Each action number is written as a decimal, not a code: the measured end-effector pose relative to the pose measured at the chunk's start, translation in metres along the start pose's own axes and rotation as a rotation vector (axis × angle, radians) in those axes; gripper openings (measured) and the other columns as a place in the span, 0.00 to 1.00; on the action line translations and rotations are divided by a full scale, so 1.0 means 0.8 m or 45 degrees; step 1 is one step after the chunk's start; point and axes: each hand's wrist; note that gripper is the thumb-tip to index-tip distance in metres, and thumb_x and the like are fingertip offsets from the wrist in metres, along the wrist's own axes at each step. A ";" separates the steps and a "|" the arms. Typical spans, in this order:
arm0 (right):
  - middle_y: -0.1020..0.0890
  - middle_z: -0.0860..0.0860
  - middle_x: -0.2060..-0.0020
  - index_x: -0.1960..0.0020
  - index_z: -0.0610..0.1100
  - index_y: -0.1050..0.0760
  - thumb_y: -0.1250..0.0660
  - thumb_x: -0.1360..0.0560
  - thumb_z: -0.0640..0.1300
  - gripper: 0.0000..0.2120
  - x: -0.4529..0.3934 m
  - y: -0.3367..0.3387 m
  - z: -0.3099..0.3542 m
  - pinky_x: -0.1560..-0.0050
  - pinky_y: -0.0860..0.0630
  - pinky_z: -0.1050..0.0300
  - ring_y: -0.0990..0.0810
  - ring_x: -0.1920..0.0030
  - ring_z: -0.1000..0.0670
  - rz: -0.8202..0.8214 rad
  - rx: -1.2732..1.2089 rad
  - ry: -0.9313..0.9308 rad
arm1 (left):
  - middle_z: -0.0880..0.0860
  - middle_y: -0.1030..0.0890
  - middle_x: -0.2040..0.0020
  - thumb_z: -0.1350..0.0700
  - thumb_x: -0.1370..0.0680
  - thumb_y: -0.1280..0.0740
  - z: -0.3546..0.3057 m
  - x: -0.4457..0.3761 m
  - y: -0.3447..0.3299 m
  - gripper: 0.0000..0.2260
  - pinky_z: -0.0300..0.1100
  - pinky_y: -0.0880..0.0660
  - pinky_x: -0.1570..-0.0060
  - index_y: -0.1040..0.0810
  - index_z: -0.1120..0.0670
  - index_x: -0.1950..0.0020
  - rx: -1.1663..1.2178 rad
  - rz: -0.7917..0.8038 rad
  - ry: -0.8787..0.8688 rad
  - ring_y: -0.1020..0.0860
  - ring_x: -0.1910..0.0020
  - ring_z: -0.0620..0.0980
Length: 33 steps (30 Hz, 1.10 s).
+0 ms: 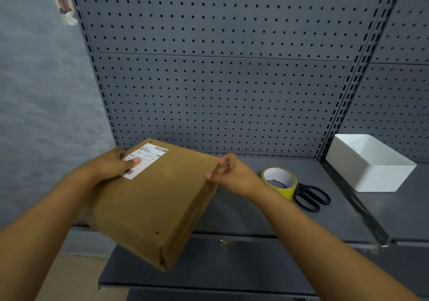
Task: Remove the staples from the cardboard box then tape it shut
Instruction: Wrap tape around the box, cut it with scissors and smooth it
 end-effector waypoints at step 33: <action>0.28 0.53 0.41 0.30 0.54 0.42 0.30 0.29 0.59 0.34 0.012 0.010 -0.021 0.44 0.21 0.45 0.25 0.40 0.46 0.139 -0.193 -0.254 | 0.60 0.35 0.28 0.34 0.23 0.44 -0.050 0.012 -0.036 0.33 0.54 0.32 0.36 0.40 0.54 0.26 -0.586 -0.204 0.000 0.34 0.32 0.61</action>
Point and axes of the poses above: each hand's wrist, its own x-axis away from the middle knuckle, its own y-axis out of the back of the hand, z = x × y
